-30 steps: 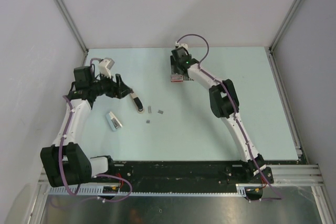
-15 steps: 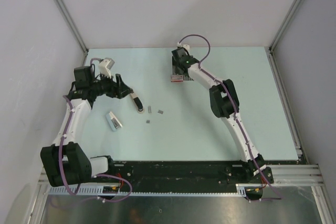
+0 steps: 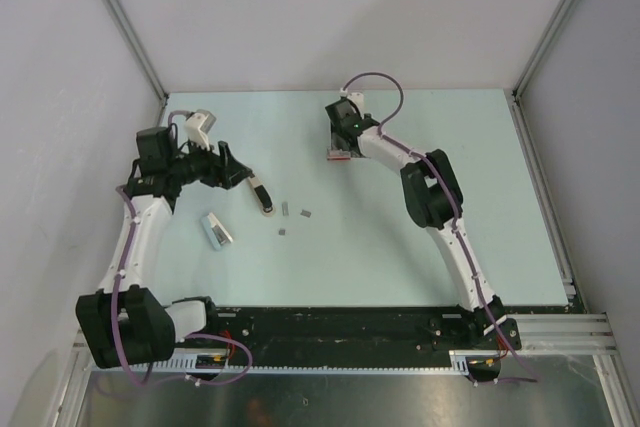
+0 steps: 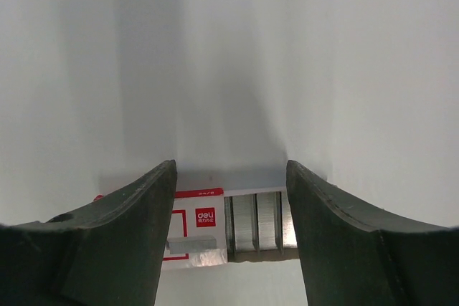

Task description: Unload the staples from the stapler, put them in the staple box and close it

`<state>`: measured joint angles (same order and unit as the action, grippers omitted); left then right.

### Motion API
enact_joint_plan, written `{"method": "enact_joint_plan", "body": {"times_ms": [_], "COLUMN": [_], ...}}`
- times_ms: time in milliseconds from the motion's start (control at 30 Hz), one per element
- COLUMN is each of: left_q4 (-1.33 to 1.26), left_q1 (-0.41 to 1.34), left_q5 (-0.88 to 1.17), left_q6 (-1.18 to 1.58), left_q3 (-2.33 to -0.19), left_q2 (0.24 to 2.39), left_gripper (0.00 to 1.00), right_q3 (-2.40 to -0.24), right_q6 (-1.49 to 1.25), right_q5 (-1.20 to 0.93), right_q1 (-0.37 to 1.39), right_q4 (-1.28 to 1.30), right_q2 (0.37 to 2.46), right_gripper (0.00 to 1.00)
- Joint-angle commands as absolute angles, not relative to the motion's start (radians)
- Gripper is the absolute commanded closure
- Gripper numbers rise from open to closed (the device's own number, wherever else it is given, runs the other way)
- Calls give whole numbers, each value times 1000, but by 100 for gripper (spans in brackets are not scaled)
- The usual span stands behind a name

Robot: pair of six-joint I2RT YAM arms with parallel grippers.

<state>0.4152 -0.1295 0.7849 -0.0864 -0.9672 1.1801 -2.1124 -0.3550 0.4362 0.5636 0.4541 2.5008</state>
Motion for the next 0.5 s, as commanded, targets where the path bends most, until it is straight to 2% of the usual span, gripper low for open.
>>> {"method": "enact_joint_plan", "body": {"times_ms": [0, 467], "left_q4": [411, 448], "left_q1": [-133, -133], "left_q5": [796, 783], "left_q6": [-72, -100], "left_q3": [-958, -954], "left_q2": [1132, 1083], "left_gripper": [23, 22], "right_q3": [-1977, -1677], "right_q6": [-367, -509], "right_q5": [475, 485], "right_q1": [580, 629], "right_q4": [528, 540], "right_q2": [2428, 2252], "right_gripper": [33, 34]}}
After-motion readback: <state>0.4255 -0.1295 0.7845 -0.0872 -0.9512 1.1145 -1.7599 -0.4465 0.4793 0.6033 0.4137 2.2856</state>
